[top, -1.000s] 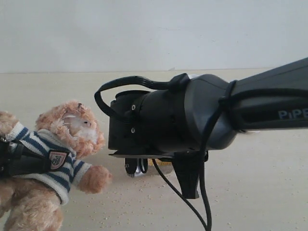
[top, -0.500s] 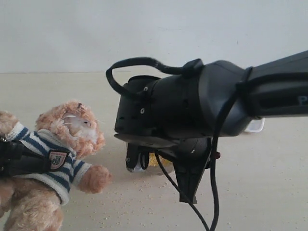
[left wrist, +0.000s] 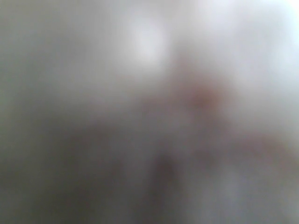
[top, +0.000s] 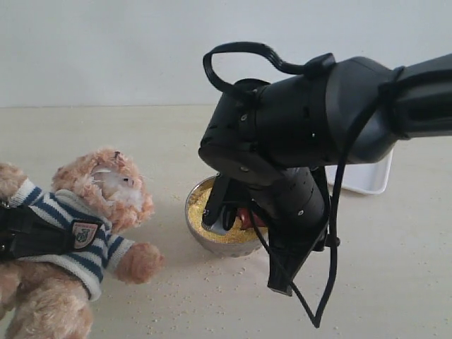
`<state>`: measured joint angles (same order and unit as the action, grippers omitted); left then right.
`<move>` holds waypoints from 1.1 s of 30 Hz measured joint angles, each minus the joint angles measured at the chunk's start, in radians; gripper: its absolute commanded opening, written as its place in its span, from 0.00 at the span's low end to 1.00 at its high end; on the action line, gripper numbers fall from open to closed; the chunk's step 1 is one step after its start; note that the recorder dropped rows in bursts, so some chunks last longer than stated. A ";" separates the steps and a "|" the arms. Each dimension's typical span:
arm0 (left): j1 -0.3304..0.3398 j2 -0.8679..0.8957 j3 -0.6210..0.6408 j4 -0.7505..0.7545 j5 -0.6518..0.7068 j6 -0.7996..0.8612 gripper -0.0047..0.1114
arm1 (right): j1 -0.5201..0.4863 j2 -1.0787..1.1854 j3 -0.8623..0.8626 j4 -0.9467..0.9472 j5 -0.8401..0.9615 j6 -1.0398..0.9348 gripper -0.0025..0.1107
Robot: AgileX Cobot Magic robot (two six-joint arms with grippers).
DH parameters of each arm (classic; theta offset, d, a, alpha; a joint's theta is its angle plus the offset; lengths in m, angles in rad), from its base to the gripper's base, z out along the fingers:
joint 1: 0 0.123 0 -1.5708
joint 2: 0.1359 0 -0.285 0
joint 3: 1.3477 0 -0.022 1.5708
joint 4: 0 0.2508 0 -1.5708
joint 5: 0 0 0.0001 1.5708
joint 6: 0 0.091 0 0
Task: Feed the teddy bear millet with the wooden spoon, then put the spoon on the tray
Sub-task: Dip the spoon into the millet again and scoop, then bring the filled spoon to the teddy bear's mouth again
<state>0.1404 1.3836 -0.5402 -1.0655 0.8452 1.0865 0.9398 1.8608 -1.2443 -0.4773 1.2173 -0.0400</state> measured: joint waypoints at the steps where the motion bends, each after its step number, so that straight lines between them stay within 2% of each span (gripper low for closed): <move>1: 0.000 0.000 0.000 0.000 0.000 0.000 0.09 | -0.006 0.000 0.000 0.012 0.000 -0.002 0.11; 12: 0.000 0.000 0.000 0.000 0.000 0.000 0.09 | -0.051 -0.024 -0.110 0.175 0.001 -0.036 0.11; 19: 0.000 0.000 0.000 0.000 0.000 0.000 0.09 | -0.098 -0.028 -0.149 0.382 -0.001 -0.038 0.11; 26: 0.000 0.000 0.000 0.000 0.000 0.000 0.09 | -0.161 -0.044 -0.149 0.732 0.001 -0.113 0.11; 33: 0.000 0.000 0.000 0.000 0.000 0.000 0.09 | -0.194 -0.101 -0.149 0.823 0.001 -0.140 0.11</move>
<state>0.1404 1.3836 -0.5402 -1.0655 0.8452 1.0865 0.7462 1.7601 -1.3933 0.3458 1.2183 -0.1797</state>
